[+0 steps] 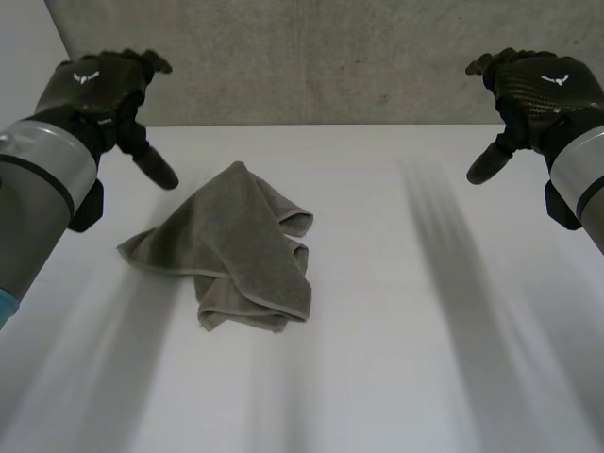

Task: Fold the towel.

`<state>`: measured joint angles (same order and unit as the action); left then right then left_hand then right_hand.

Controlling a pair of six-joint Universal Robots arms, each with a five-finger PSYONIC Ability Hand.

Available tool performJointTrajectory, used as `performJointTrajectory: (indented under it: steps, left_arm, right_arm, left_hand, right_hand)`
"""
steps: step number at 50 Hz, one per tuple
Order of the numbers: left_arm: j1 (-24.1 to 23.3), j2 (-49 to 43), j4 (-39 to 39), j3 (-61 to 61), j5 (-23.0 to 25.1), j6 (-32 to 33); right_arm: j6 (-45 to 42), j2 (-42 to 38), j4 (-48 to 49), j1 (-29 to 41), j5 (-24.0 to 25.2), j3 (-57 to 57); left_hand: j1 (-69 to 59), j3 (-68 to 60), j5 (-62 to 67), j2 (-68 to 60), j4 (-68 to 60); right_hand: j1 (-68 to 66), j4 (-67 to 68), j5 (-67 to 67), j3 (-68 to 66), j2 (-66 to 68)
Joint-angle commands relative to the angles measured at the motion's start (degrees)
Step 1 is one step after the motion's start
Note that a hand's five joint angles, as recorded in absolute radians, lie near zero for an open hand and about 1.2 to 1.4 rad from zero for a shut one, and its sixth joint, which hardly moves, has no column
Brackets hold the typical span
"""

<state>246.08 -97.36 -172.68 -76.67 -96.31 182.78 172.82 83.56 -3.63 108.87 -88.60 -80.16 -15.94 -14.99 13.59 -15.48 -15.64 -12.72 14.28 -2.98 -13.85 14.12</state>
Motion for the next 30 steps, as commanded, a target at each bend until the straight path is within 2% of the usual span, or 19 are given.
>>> performJointTrajectory:
  steps: [1, 18, 22, 25, 27, 28, 30]
  left_arm:
    - [0.19, -0.28, 0.85, -0.59, 0.24, 0.73]
    - [0.28, 0.42, 0.76, -1.11, 0.42, 1.17]
    - [0.89, 0.16, 0.41, -1.90, 0.42, 1.96]
    - [3.44, -0.72, -1.61, -3.49, 0.60, 5.04]
    - [6.50, -5.18, -4.76, -5.59, 2.08, 11.42]
    - [6.52, -5.20, -4.78, -5.60, 2.09, 11.46]
    - [8.88, -10.01, -6.70, -6.91, 4.63, 18.54]
  right_arm:
    - [0.41, -1.12, -1.20, 0.11, 0.09, 0.53]
    - [0.32, -1.47, -1.38, 0.20, 0.27, 0.45]
    - [-0.91, -1.74, -1.64, 0.90, 2.20, -0.08]
    - [-3.62, -3.40, -3.38, 3.09, 5.35, -0.17]
    - [-6.10, -4.99, -5.51, 4.59, 7.21, -0.17]
    - [-8.71, -6.73, -7.42, 6.16, 9.04, -0.26]
    - [-11.17, -8.31, -9.01, 7.74, 9.75, -0.34]
  left_hand:
    - [3.88, 2.93, -11.53, 3.42, 3.58]
    - [4.38, 3.43, -12.03, 3.92, 4.08]
    - [4.72, 3.77, -12.37, 4.26, 4.42]
    - [4.22, 3.26, -11.86, 3.75, 3.91]
    - [3.71, 2.76, -11.36, 3.25, 3.41]
    - [3.71, 2.76, -11.36, 3.25, 3.41]
    - [3.71, 2.76, -11.36, 3.25, 3.41]
  right_hand:
    - [2.72, -4.28, 2.98, 3.85, -4.12]
    - [2.72, -4.28, 2.98, 3.85, -4.12]
    - [2.72, -4.28, 2.98, 3.85, -4.12]
    - [2.72, -4.28, 2.98, 3.85, -4.12]
    - [2.72, -4.28, 2.98, 3.85, -4.12]
    - [2.72, -4.28, 2.98, 3.85, -4.12]
    - [2.72, -4.28, 2.98, 3.85, -4.12]
